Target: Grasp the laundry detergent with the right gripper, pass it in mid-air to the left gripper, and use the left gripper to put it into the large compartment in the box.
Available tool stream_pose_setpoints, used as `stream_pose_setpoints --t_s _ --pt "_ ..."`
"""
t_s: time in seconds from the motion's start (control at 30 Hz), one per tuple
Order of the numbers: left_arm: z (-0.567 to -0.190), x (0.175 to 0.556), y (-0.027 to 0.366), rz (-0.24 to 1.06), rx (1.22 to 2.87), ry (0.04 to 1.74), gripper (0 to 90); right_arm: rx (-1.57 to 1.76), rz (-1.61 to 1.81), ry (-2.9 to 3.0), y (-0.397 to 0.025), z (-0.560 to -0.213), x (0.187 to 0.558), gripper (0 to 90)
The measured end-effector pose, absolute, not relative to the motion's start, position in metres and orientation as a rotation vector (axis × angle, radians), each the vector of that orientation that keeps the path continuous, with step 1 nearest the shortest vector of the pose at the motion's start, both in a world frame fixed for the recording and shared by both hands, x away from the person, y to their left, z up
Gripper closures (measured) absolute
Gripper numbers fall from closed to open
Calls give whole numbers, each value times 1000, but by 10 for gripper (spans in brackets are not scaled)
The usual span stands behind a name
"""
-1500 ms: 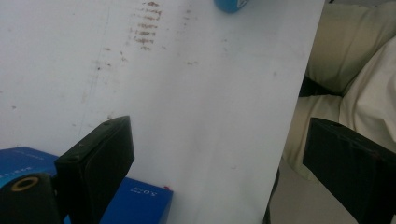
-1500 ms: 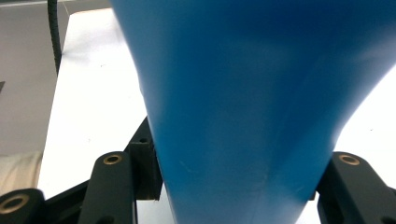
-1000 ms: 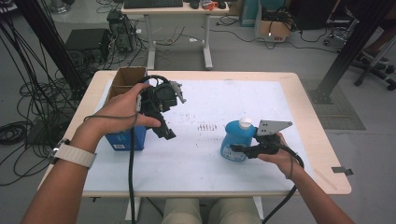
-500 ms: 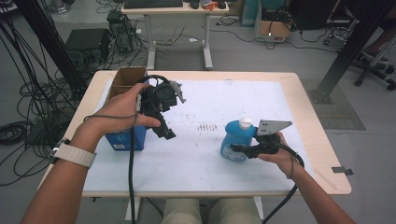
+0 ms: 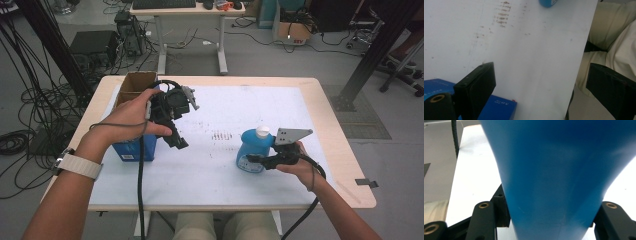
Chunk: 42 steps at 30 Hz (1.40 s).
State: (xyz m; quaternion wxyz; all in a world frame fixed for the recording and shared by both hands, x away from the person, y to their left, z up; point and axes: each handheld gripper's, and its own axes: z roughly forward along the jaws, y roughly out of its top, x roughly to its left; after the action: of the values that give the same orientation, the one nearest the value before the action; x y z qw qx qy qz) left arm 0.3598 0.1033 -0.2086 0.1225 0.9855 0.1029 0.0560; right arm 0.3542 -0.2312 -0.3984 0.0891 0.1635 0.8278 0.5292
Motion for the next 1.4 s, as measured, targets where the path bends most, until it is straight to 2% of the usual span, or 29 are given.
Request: stream_pose_setpoints --t_s 1.4 --pt "-207 360 102 172 2875 301 93 498 1561 2476 -231 -397 354 427"
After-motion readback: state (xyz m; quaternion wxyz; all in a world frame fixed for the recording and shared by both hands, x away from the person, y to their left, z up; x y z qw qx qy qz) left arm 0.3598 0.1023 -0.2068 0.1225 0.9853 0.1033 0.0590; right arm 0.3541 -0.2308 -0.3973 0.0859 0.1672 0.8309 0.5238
